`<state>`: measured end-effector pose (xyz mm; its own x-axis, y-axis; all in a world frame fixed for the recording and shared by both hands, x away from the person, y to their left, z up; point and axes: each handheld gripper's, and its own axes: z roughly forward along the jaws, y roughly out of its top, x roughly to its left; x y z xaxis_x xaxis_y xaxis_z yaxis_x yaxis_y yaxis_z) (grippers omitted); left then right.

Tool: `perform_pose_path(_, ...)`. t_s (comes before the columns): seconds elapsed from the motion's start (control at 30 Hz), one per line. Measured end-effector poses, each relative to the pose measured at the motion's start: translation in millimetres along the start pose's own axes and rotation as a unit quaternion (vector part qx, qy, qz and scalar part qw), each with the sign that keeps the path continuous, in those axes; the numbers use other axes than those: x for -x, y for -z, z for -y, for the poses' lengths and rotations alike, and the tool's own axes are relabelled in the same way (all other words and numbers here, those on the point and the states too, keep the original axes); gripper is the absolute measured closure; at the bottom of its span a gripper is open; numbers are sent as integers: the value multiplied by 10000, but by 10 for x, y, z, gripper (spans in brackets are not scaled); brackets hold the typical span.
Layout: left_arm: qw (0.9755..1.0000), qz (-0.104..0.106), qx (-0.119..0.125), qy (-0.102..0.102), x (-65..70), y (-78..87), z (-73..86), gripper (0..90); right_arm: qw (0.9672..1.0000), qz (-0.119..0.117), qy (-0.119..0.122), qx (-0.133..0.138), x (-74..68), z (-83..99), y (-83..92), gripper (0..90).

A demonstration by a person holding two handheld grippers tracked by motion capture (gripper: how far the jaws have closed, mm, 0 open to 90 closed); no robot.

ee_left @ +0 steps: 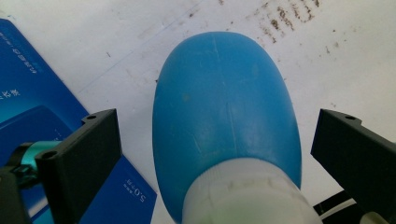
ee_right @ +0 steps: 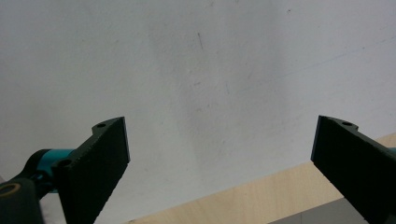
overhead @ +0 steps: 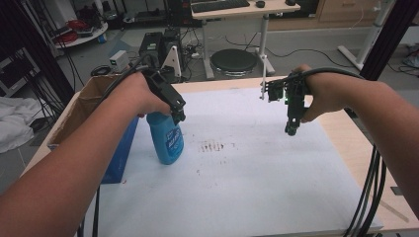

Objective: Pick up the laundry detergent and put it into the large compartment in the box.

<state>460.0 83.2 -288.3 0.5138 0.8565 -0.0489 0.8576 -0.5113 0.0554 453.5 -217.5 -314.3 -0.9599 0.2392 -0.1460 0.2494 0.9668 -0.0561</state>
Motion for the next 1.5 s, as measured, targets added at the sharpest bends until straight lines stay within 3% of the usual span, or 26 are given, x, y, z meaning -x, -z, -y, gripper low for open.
perform_pose_path(0.23, 9999, -57, -131, -63, 1, -61, -20, 17, 10000, 16, 62, -40, 8, 18, -13, 34)
perform_pose_path(0.5, 9999, -54, -109, -44, 6, -68, -31, 19, 10000, 32, -12, -35, -7, 28, -14, 34)
perform_pose_path(0.73, 9998, -59, -150, -119, 17, -72, -32, 89, 10000, 25, 9, -21, 3, 33, -21, 34)
perform_pose_path(1.03, 9997, -77, -202, -70, 24, -78, -43, 129, 10000, 30, 5, -56, -10, 39, -34, 34)
perform_pose_path(1.5, 9996, -108, -238, -93, 49, -96, -64, 275, 10000, 2, -22, -47, -4, 83, -57, 34)
